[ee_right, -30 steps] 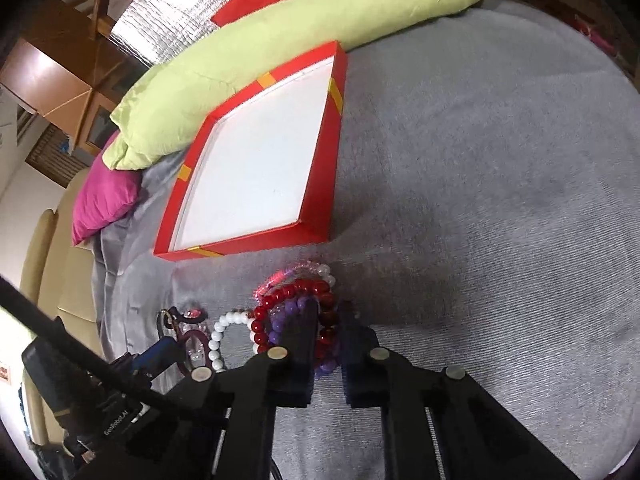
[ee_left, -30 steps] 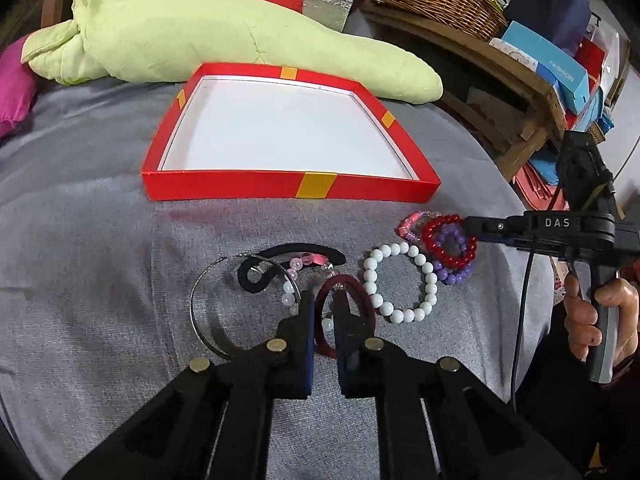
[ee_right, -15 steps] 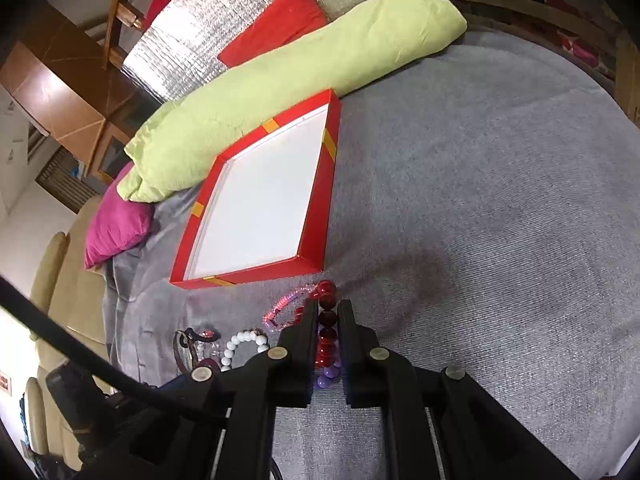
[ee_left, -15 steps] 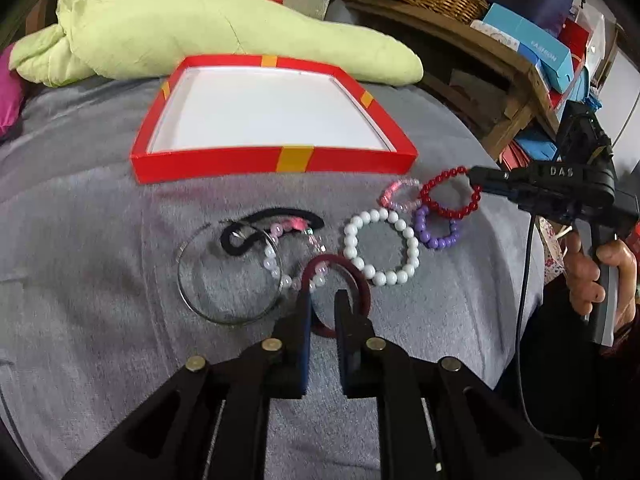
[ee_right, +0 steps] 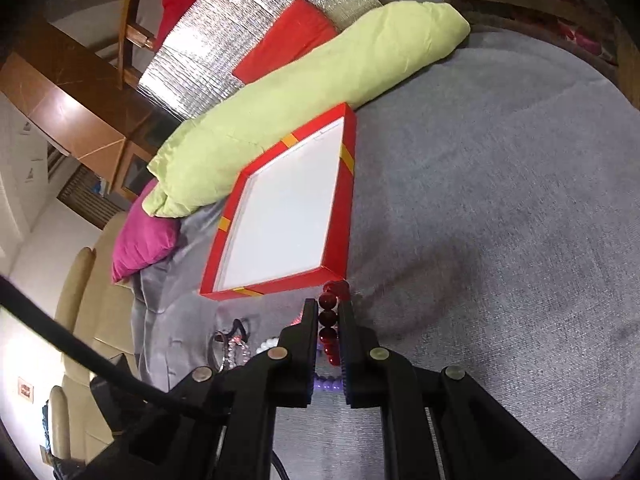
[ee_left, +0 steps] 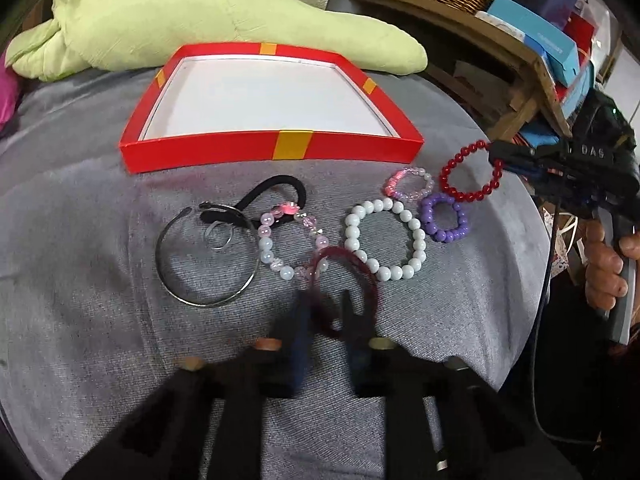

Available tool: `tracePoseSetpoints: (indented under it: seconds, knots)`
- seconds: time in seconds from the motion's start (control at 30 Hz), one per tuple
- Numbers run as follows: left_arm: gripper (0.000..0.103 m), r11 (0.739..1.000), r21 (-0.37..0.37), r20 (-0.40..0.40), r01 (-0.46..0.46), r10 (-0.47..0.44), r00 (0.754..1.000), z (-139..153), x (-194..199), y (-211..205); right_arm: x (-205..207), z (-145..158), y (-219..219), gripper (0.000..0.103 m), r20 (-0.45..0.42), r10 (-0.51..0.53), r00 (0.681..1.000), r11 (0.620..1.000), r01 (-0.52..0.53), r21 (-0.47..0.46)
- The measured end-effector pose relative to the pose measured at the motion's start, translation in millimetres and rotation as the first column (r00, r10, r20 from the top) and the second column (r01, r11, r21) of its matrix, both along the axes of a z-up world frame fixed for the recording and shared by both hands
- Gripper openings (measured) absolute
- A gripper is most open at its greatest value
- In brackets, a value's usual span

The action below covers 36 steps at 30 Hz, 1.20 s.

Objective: Organize jewelry
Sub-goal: 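Carry the maroon bangle into the red box while the right tool carries the red bead bracelet there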

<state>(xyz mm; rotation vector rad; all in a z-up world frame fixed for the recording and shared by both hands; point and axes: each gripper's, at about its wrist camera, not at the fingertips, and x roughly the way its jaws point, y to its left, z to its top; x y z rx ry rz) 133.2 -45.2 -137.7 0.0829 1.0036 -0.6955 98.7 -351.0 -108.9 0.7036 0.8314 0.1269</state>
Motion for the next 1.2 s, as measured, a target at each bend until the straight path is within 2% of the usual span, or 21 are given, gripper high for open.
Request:
tracePoseSetpoints:
  seconds: [0.1,0.27,0.33,0.47,0.5,0.57,0.6,0.7,0.77,0.8,0.83,0.87,0.9,0.93,1.03,1.2]
  knots:
    - [0.006,1.000,-0.019,0.060,0.011,-0.009,0.998,11.0,-4.3,3.9,-0.8,7.7,2.7,0.011,0.041,0.003,0.999,1.000,-0.004,0.003]
    - [0.004,0.993,-0.113,0.119,0.014,0.000,0.993,35.8,-3.8,13.9,5.3,24.8,12.7,0.011,0.133,0.021,0.991,1.000,-0.023,0.013]
    - [0.005,0.993,-0.116,0.147,0.018,-0.001,0.989,40.5,-3.3,14.5,9.6,32.3,17.5,0.011,0.163,0.033,0.986,0.999,-0.037,0.021]
    - [0.005,0.996,-0.094,0.100,0.009,0.000,0.995,32.6,-0.5,13.1,20.3,42.4,27.9,0.011,0.205,0.048,0.978,0.998,-0.054,0.021]
    - [0.010,0.998,-0.064,0.087,0.012,-0.007,0.996,29.6,-1.2,10.9,23.1,43.0,29.4,0.011,0.207,0.050,0.977,0.998,-0.056,0.020]
    - [0.034,1.000,-0.023,0.064,0.019,-0.017,0.998,21.7,-3.0,6.9,29.8,45.3,32.0,0.011,0.214,0.056,0.975,0.998,-0.060,0.015]
    - [0.051,1.000,-0.006,0.058,0.016,-0.016,0.998,17.8,-3.7,3.6,32.5,45.2,32.2,0.011,0.215,0.056,0.975,0.998,-0.060,0.013]
    - [0.052,0.998,0.025,0.047,0.050,-0.051,0.998,7.7,-8.0,-6.7,38.3,44.3,31.9,0.011,0.214,0.051,0.976,0.998,-0.056,0.018]
    - [0.052,0.995,0.088,0.043,0.039,-0.043,0.998,-2.6,-6.0,-14.9,38.3,43.1,31.1,0.011,0.213,0.048,0.976,0.998,-0.054,0.024]
    - [0.052,0.994,0.106,0.041,0.038,-0.043,0.998,-7.3,-5.9,-18.8,37.8,43.3,30.6,0.011,0.214,0.047,0.976,0.998,-0.054,0.027]
    - [0.044,0.991,0.123,0.064,0.043,-0.051,0.997,-8.3,-8.1,-21.9,37.0,43.2,30.4,0.011,0.215,0.047,0.976,0.998,-0.054,0.027]
    - [0.033,0.989,0.138,0.080,0.054,-0.066,0.995,-8.1,-10.0,-24.2,36.6,43.1,30.2,0.011,0.215,0.047,0.975,0.998,-0.054,0.025]
    - [0.010,0.988,0.138,0.082,0.068,-0.080,0.993,-7.5,-10.2,-25.2,35.5,42.7,29.2,0.011,0.216,0.047,0.975,0.998,-0.053,0.023]
    - [0.005,0.989,0.132,0.077,0.067,-0.078,0.994,-7.4,-9.1,-24.7,35.7,42.6,28.5,0.011,0.216,0.046,0.975,0.998,-0.053,0.024]
    - [0.004,0.991,0.126,0.122,0.042,-0.057,0.991,2.1,-10.3,-18.9,37.8,42.9,27.7,0.011,0.215,0.040,0.976,0.998,-0.047,0.028]
    - [0.004,0.999,-0.038,0.200,-0.017,0.024,0.979,46.5,-2.6,7.0,46.0,43.5,30.1,0.011,0.218,0.050,0.975,0.998,-0.056,0.022]
